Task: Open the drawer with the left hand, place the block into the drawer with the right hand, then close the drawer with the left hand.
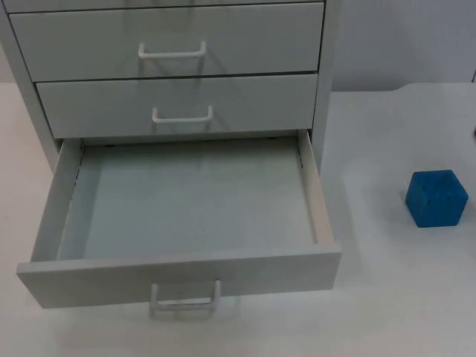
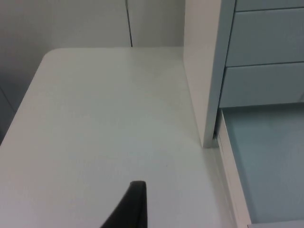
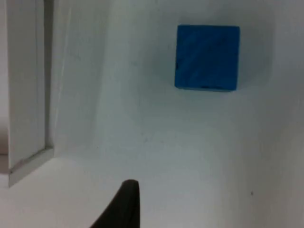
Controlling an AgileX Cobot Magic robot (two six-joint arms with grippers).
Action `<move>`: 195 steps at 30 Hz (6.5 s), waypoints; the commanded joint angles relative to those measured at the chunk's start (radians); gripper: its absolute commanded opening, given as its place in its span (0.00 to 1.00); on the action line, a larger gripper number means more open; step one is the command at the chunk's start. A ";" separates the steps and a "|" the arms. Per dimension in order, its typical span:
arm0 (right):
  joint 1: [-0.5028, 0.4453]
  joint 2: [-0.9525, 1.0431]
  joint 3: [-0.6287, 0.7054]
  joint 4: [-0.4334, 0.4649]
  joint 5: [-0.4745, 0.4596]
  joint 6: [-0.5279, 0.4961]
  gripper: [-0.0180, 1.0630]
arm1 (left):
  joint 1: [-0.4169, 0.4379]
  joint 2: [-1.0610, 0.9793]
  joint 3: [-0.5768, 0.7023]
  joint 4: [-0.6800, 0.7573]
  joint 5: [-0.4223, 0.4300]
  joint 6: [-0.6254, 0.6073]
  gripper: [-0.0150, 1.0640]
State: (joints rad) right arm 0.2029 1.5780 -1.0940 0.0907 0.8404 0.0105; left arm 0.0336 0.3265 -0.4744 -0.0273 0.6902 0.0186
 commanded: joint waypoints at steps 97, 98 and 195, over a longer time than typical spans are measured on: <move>0.694 0.056 0.018 -0.674 -0.417 0.830 0.01 | 0.002 -0.019 0.011 -0.013 -0.045 0.000 0.99; 0.694 0.073 0.005 -0.713 -0.408 0.870 0.01 | 0.002 -0.019 0.011 -0.013 -0.045 0.000 0.99; 0.488 0.236 -0.082 -0.334 -0.165 0.477 0.72 | 0.002 -0.019 0.011 -0.018 -0.043 0.000 0.99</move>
State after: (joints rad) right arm 0.7066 1.8290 -1.1760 -0.2595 0.6651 0.5146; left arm 0.0336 0.3137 -0.4673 -0.0292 0.6504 0.0186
